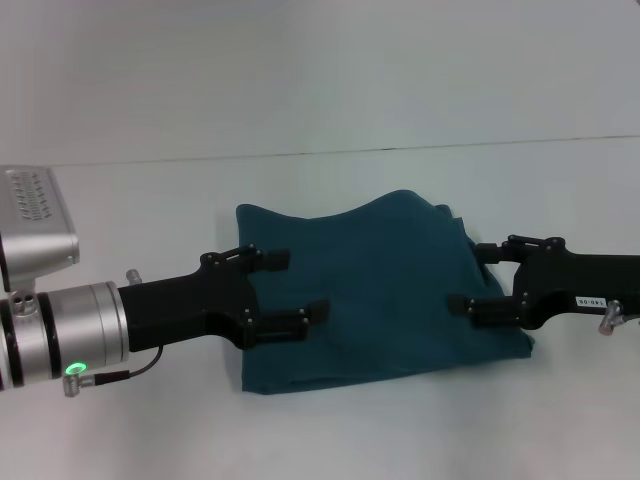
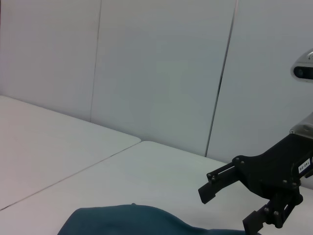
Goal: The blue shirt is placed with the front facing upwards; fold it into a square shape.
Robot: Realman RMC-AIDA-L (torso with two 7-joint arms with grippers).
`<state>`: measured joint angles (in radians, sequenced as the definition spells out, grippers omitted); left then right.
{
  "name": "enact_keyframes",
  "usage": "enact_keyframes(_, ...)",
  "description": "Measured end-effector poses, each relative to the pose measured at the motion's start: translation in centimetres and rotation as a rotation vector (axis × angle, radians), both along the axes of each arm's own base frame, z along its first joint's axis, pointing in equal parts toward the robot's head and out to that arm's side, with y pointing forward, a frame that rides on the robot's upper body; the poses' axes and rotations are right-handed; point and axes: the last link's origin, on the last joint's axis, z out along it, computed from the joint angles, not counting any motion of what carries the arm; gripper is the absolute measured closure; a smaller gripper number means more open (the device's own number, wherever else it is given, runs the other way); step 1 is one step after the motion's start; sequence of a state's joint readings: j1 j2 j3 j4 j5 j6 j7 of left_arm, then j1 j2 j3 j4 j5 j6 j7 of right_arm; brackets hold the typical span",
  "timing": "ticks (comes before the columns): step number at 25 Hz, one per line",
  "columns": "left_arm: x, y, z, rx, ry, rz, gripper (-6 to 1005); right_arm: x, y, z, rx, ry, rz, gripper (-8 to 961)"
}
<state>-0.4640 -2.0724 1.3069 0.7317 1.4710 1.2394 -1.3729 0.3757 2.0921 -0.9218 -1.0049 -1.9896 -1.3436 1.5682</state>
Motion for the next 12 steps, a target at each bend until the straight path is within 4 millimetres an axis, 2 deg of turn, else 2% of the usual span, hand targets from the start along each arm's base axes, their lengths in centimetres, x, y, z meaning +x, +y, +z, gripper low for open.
enact_keyframes(12, -0.04, -0.02, 0.0, 0.0, 0.0, 0.001, 104, 0.02, -0.01, 0.0, 0.001, -0.001, 0.001, 26)
